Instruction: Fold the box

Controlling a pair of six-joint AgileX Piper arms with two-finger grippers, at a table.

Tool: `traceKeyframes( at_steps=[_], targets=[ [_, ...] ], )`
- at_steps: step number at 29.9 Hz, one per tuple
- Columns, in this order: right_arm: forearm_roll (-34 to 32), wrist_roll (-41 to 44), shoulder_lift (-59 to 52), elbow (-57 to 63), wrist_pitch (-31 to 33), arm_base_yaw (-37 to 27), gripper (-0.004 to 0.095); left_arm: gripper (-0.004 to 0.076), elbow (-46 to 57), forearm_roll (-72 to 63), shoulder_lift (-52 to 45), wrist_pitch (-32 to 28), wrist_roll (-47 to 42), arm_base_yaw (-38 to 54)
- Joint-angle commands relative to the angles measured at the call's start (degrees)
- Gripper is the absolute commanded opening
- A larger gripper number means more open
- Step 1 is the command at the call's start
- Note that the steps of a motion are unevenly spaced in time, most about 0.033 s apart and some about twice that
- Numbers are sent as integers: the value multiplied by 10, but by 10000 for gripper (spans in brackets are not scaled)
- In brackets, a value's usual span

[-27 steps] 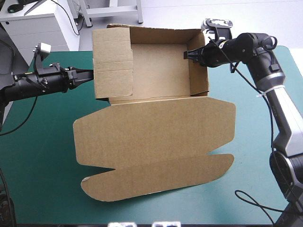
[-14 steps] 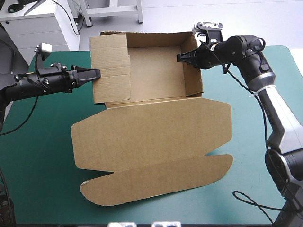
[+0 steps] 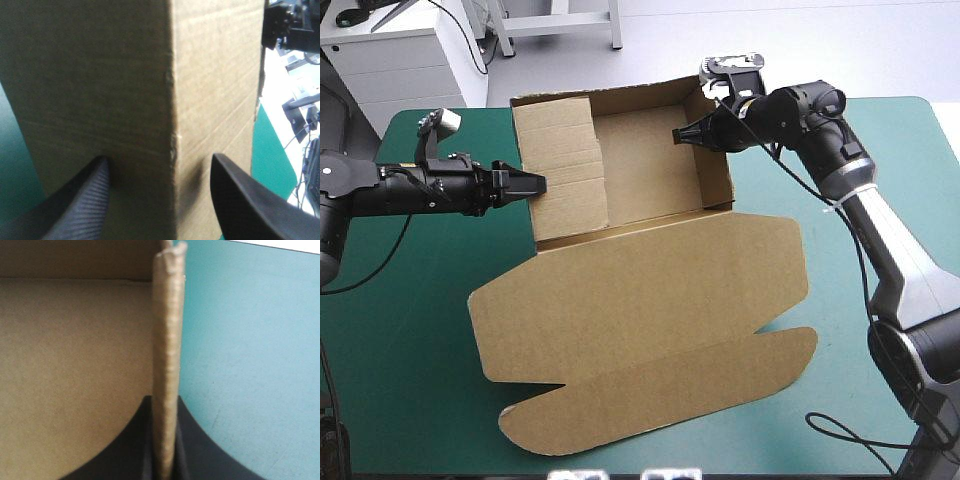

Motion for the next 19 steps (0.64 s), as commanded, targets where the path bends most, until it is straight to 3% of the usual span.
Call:
traceKeyframes(
  at_steps=[1, 14, 19],
  targets=[
    [0, 15, -30, -17, -35, 24, 5, 429, -14, 14, -20, -10, -37, -11],
    [-27, 25, -30, -17, -3, 55, 5, 415, -14, 281, -20, -156, -185, -132],
    [-10, 25, -30, -17, 2, 55, 4, 376, -14, 316, -19, -166, -195, -136]
  ],
)
